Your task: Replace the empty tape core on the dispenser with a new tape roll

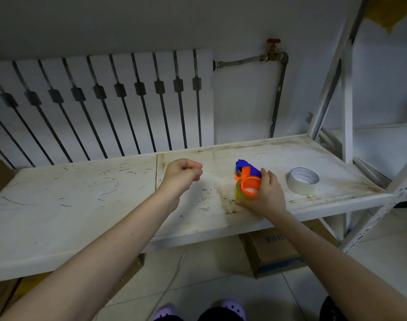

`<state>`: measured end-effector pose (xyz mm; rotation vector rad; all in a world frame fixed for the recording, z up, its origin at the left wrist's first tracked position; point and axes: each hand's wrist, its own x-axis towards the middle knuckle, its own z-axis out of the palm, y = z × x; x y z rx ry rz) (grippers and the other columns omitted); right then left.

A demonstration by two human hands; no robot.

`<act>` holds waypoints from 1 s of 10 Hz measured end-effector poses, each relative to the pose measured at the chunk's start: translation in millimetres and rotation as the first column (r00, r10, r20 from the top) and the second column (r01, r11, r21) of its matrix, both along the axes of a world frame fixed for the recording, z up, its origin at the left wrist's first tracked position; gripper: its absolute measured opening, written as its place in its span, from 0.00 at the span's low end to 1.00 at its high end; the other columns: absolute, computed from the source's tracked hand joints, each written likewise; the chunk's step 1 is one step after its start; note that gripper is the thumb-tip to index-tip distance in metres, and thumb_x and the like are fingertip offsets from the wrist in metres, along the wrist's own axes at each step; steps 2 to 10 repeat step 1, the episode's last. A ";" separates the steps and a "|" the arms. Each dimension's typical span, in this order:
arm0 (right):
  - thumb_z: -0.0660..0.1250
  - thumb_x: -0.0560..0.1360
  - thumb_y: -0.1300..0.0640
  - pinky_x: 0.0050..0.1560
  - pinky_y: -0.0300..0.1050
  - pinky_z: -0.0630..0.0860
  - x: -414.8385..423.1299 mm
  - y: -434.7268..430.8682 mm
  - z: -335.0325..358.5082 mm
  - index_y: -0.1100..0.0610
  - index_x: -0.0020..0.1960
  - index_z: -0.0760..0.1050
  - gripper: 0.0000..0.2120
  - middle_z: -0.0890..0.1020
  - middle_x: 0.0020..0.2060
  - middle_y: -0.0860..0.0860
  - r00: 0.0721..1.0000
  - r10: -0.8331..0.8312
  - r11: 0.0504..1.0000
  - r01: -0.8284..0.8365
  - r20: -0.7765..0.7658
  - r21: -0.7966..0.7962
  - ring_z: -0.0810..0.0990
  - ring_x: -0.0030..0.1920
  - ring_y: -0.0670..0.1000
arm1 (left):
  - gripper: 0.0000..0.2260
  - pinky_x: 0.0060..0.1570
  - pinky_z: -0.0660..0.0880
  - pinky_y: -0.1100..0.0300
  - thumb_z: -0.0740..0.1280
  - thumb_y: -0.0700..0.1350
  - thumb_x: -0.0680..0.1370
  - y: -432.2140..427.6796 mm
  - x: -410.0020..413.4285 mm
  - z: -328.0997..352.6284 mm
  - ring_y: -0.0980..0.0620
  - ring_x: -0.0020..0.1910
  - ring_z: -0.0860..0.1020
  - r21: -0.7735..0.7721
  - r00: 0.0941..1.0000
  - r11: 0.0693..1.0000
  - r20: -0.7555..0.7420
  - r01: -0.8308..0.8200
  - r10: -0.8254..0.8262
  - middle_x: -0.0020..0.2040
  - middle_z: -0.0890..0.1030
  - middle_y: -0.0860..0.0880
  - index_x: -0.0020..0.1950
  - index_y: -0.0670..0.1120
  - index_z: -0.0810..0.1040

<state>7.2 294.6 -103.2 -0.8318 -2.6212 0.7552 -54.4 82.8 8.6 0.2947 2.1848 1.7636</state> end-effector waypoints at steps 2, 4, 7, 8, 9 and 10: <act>0.77 0.60 0.40 0.65 0.57 0.71 3.8 -5.0 18.1 0.54 0.75 0.51 0.54 0.59 0.74 0.56 0.993 -0.020 0.999 0.017 -0.116 -0.029 0.63 0.71 0.59 | 0.06 0.40 0.71 0.62 0.65 0.38 0.75 -5.5 2.3 10.2 0.50 0.48 0.78 0.010 0.999 1.000 -0.024 -0.023 0.023 0.45 0.78 0.50 0.49 0.46 0.78; 0.77 0.60 0.40 0.65 0.57 0.71 3.8 -5.0 18.1 0.54 0.75 0.51 0.54 0.59 0.74 0.56 0.993 -0.020 0.999 0.017 -0.116 -0.029 0.63 0.71 0.59 | 0.06 0.40 0.71 0.62 0.65 0.38 0.75 -5.5 2.3 10.2 0.50 0.48 0.78 0.010 0.999 1.000 -0.024 -0.023 0.023 0.45 0.78 0.50 0.49 0.46 0.78; 0.77 0.60 0.40 0.65 0.57 0.71 3.8 -5.0 18.1 0.54 0.75 0.51 0.54 0.59 0.74 0.56 0.993 -0.020 0.999 0.017 -0.116 -0.029 0.63 0.71 0.59 | 0.06 0.40 0.71 0.62 0.65 0.38 0.75 -5.5 2.3 10.2 0.50 0.48 0.78 0.010 0.999 1.000 -0.024 -0.023 0.023 0.45 0.78 0.50 0.49 0.46 0.78; 0.77 0.60 0.40 0.65 0.57 0.71 3.8 -5.0 18.1 0.54 0.75 0.51 0.54 0.59 0.74 0.56 0.993 -0.020 0.999 0.017 -0.116 -0.029 0.63 0.71 0.59 | 0.06 0.40 0.71 0.62 0.65 0.38 0.75 -5.5 2.3 10.2 0.50 0.48 0.78 0.010 0.999 1.000 -0.024 -0.023 0.023 0.45 0.78 0.50 0.49 0.46 0.78; 0.77 0.60 0.40 0.65 0.57 0.71 3.8 -5.0 18.1 0.54 0.75 0.51 0.54 0.59 0.74 0.56 0.993 -0.020 0.999 0.017 -0.116 -0.029 0.63 0.71 0.59 | 0.06 0.40 0.71 0.62 0.65 0.38 0.75 -5.5 2.3 10.2 0.50 0.48 0.78 0.010 0.999 1.000 -0.024 -0.023 0.023 0.45 0.78 0.50 0.49 0.46 0.78; 0.77 0.60 0.40 0.65 0.57 0.71 3.8 -5.0 18.1 0.54 0.75 0.51 0.54 0.59 0.74 0.56 0.993 -0.020 0.999 0.017 -0.116 -0.029 0.63 0.71 0.59 | 0.06 0.40 0.71 0.62 0.65 0.38 0.75 -5.5 2.3 10.2 0.50 0.48 0.78 0.010 0.999 1.000 -0.024 -0.023 0.023 0.45 0.78 0.50 0.49 0.46 0.78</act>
